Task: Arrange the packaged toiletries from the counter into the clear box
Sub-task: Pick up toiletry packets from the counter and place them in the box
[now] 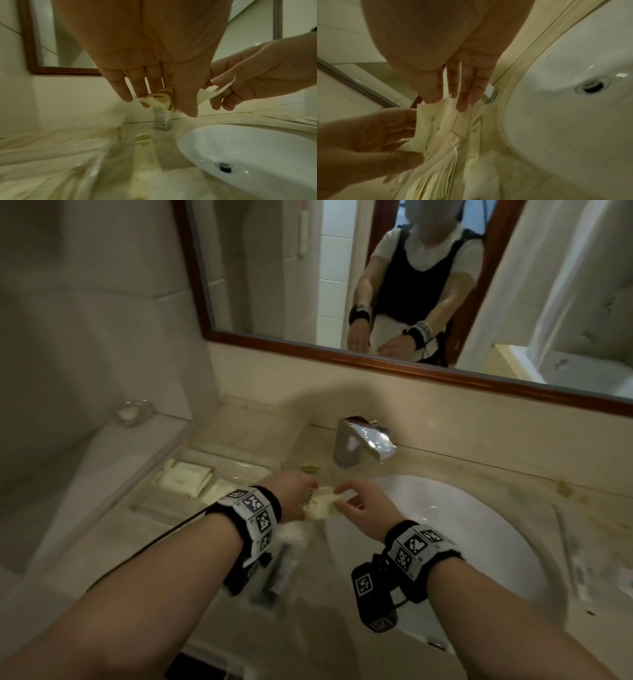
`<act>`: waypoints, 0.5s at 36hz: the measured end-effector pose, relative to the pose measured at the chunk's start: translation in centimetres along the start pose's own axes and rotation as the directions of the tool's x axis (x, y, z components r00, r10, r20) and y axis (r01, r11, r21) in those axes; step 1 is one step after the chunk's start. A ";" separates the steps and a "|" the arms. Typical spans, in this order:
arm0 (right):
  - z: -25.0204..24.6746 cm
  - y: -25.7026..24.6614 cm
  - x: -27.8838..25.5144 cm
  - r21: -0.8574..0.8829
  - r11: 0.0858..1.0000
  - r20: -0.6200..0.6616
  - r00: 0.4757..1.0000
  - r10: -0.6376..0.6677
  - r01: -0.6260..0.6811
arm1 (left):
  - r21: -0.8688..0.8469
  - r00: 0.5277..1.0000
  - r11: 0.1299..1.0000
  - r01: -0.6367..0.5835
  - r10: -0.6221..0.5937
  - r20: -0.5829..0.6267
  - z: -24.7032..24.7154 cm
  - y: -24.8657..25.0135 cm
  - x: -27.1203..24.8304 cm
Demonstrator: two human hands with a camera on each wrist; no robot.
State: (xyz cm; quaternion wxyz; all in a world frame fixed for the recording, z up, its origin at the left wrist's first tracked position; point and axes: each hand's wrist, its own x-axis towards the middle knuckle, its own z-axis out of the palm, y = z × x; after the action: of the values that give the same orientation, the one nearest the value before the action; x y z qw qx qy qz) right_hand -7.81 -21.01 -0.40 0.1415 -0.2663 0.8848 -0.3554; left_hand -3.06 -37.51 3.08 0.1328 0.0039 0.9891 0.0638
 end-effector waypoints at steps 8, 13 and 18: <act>6.2 -4.0 4.8 -0.031 0.999 0.054 0.998 -0.039 0.040 | 0.062 0.990 0.988 0.142 -0.143 0.019 0.4 -11.2 -1.4; 8.8 -5.9 6.8 -0.047 0.999 0.086 0.996 -0.007 0.011 | 0.238 0.984 0.961 0.137 -0.159 0.076 0.7 -15.5 -0.8; 10.5 -6.9 8.3 -0.150 0.988 0.123 0.992 -0.009 0.027 | 0.292 0.986 0.954 0.065 -0.107 0.130 1.8 -17.4 0.9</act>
State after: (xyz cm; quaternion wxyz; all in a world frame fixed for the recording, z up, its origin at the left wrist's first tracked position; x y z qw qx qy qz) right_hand -7.42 -35.69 -3.48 0.1714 -0.3055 0.8963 -0.2717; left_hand -3.31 -54.55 -1.07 0.2049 -0.0155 0.9748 -0.0862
